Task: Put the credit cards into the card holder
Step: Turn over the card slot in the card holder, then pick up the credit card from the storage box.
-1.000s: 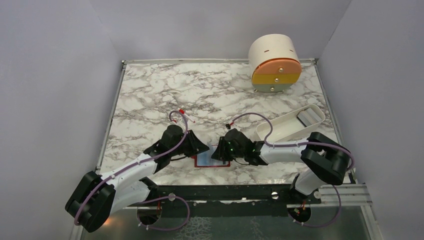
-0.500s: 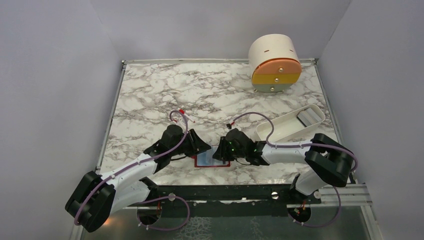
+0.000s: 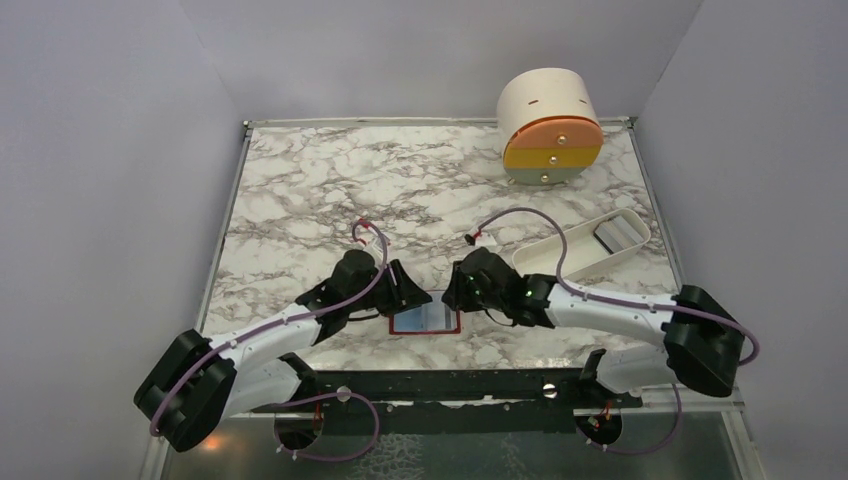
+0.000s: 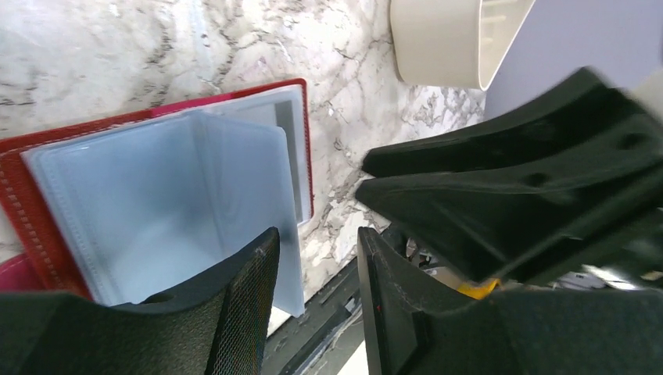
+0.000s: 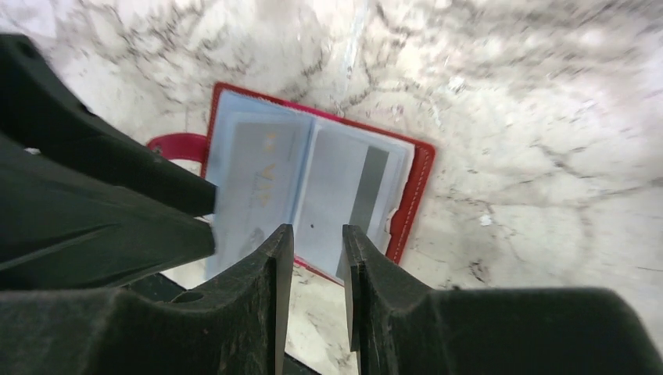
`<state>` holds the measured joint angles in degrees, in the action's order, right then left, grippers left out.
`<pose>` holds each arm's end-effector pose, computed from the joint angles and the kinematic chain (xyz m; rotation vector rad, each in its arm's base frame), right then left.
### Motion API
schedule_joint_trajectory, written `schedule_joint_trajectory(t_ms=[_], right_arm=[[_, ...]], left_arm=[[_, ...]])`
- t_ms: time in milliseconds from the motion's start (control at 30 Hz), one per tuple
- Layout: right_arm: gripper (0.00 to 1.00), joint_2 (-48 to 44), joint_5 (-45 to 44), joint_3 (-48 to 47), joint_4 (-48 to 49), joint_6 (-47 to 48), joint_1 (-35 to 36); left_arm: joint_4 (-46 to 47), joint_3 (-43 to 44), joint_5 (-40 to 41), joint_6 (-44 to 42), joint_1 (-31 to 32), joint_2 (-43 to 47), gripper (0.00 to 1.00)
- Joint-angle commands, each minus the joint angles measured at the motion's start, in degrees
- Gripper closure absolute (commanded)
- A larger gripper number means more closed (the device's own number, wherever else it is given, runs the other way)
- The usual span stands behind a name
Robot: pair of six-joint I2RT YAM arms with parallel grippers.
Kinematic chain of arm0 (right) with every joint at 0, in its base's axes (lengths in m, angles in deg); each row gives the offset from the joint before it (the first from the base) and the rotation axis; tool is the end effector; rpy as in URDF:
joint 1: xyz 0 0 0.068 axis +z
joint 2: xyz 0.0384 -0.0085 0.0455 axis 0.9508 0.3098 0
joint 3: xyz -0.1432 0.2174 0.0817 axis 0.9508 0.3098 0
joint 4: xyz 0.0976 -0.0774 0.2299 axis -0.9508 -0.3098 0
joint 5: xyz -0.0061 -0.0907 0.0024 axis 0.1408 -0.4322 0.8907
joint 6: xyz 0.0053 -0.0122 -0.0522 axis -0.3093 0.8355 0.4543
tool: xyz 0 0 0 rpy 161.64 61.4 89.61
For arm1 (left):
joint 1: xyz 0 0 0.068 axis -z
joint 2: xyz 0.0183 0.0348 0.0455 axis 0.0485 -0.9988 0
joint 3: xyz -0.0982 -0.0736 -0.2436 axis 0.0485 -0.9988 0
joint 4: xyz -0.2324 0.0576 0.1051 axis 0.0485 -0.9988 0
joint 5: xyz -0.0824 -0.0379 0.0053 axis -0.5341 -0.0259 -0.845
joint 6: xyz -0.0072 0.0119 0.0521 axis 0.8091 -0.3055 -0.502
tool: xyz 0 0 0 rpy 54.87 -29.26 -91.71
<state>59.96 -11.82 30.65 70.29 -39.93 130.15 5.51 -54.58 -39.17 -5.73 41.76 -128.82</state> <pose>0.1462 0.2243 0.1852 -0.1243 2.4872 0.6530 0.1556 -0.1408 0.1728 -0.2543 2.3857 -1.3145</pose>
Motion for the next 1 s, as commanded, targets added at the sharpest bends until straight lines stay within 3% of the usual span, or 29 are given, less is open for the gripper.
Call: schedule_joint_trajectory(t_ms=[0, 267, 533, 733, 867, 967], right_arm=[[0.69, -9.05, -10.87, -4.11, -9.99, 7.18, 0.15], [0.6, -13.34, -21.73, -9.5, -17.8, 21.22, -4.09], [0.58, -12.0, -18.77, -12.21, -16.37, 32.96, -19.91], [0.56, -5.94, -22.4, -19.13, -18.37, 42.71, -28.52], [0.56, -0.84, -19.52, -22.82, -18.3, 49.36, -36.45], [0.53, 2.78, -17.39, -25.29, -19.59, 51.61, -42.19]], left_arm=[[2.65, 2.75, 0.68, -1.39, 2.5, -2.15, 0.56], [4.09, 4.39, 1.2, -3.03, 4.41, -5.96, 0.55], [1.25, 5.52, 1.88, -6.5, 4.61, -6.52, 0.54], [-4.22, 8.18, 2.7, -11.42, 4.61, -6.92, 0.52], [-7.85, 9.94, 3.29, -14.93, 4.64, -5.44, 0.46], [-11.17, 11.51, 3.99, -17.39, 4.59, -3.41, 0.32]])
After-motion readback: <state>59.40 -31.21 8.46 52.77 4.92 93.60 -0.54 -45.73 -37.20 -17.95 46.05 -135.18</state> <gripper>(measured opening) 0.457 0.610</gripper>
